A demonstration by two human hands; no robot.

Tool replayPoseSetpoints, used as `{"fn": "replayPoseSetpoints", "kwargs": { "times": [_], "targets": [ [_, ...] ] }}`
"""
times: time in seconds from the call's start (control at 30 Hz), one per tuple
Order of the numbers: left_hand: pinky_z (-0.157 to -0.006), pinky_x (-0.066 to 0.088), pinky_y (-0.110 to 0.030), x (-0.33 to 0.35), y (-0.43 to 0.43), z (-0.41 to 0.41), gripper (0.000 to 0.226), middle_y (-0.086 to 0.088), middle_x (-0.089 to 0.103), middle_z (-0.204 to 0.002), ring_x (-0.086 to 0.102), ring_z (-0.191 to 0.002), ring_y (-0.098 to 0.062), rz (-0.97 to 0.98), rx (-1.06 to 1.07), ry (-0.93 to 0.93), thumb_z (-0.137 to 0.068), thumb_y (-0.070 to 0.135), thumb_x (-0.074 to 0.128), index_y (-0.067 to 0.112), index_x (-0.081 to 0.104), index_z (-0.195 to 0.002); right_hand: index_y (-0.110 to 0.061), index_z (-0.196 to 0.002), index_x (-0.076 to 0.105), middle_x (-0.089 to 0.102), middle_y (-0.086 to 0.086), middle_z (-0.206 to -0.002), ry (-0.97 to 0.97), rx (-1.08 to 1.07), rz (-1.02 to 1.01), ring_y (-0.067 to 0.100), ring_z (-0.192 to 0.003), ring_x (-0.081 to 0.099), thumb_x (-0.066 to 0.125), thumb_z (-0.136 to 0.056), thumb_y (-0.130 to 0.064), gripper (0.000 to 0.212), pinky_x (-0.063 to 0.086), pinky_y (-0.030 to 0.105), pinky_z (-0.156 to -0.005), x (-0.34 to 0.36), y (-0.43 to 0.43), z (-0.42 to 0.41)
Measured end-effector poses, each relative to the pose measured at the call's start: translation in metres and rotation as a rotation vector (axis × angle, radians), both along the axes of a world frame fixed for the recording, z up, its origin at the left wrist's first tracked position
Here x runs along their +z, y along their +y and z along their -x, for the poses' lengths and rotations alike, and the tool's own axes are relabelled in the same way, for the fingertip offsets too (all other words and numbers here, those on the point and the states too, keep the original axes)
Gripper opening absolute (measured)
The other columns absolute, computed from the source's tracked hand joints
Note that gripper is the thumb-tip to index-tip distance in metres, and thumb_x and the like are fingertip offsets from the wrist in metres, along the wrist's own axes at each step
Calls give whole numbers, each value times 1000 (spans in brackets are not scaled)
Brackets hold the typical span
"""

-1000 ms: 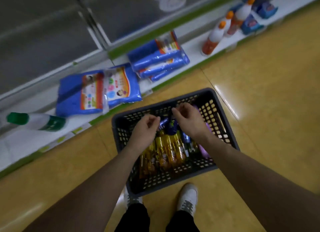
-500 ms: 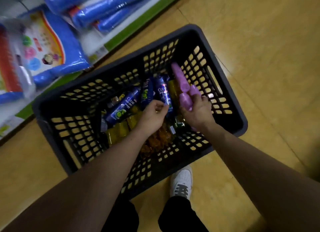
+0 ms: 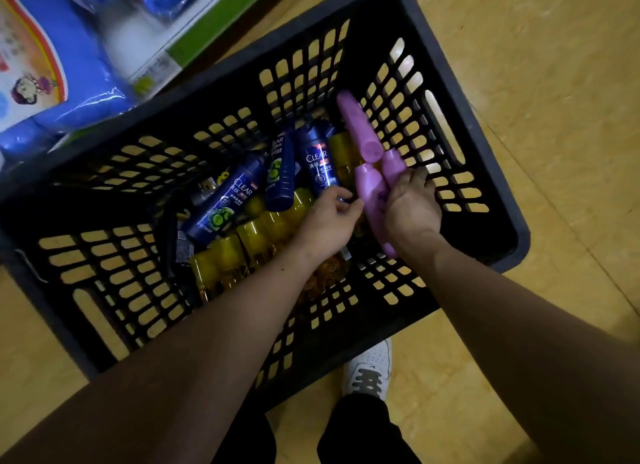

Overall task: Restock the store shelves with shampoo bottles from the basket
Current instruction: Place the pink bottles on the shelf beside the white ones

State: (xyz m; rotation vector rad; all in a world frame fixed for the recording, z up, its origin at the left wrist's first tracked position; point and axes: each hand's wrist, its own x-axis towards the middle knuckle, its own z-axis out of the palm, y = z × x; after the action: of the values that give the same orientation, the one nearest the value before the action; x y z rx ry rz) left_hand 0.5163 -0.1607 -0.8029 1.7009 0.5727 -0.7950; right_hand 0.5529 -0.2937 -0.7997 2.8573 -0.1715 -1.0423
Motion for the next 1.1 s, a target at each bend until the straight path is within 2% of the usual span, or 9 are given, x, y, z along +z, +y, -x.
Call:
{"fn": "replayPoseSetpoints", "kwargs": {
  "times": [0.1,0.2,0.3,0.37,0.57,0.67,0.77,0.9,1.1],
  "targets": [
    [-61,36,-12,2,0,0,33,5,59,-103,53,-81,1,1,17,-4,-99,35,57,18,54,-127,5,-152,17,18,28,-160,-64,-72,-44,41,-133,45,51,-99,-9,64,50,45,-97,-3,4,-1],
    [-59,38,-17,11,2,3,30,7,58,-97,55,-78,-4,2,44,-10,-99,36,57,18,55,-123,4,-146,31,35,26,-150,-86,-199,-201,41,-125,53,58,-96,-11,59,50,46,-98,2,0,-4],
    [-59,39,-21,26,7,5,30,4,60,-99,55,-78,-11,22,59,-9,-99,36,56,18,55,-122,-8,-127,48,58,12,-120,-109,-461,-472,39,-110,62,49,-88,-34,47,52,50,-96,25,-6,-6],
    [-61,40,-23,42,14,4,31,2,61,-105,57,-81,-13,21,76,-8,-100,37,55,18,54,-124,-14,-127,49,61,0,-107,-128,-533,-617,24,-96,63,52,-92,-26,38,54,45,-88,52,-5,-6],
    [-99,49,-35,121,41,0,28,6,61,-122,61,-113,-12,93,174,-71,-102,45,47,30,54,-125,-13,-135,49,62,-2,-119,-95,-727,-1135,13,-106,64,42,-106,-14,29,56,36,-92,143,18,-7],
    [-93,55,-34,173,57,-4,21,4,67,-119,67,-106,-11,217,246,-119,-103,45,45,34,57,-116,-18,-136,52,67,3,-118,2,-792,-1326,12,-101,71,42,-106,-16,31,59,24,-76,184,39,-5],
    [-90,58,-38,224,75,-8,31,0,71,-118,70,-105,-14,308,317,-161,-102,38,51,25,60,-128,-18,-138,53,69,5,-122,7,-779,-1422,17,-106,71,47,-105,-21,34,58,31,-80,226,62,-8],
    [-77,59,-30,292,105,-10,23,-3,73,-113,72,-100,-18,344,406,-247,-100,25,57,19,62,-121,-10,-135,56,71,8,-116,-28,-751,-1520,18,-100,71,47,-105,-16,32,58,35,-81,290,95,-13],
    [-68,58,-27,395,155,1,22,-6,75,-104,74,-86,-18,412,515,-386,-100,19,56,15,58,-121,-17,-139,53,70,7,-123,-8,-586,-1658,22,-106,71,50,-104,-17,35,60,37,-85,392,144,-17]
  ]
}}
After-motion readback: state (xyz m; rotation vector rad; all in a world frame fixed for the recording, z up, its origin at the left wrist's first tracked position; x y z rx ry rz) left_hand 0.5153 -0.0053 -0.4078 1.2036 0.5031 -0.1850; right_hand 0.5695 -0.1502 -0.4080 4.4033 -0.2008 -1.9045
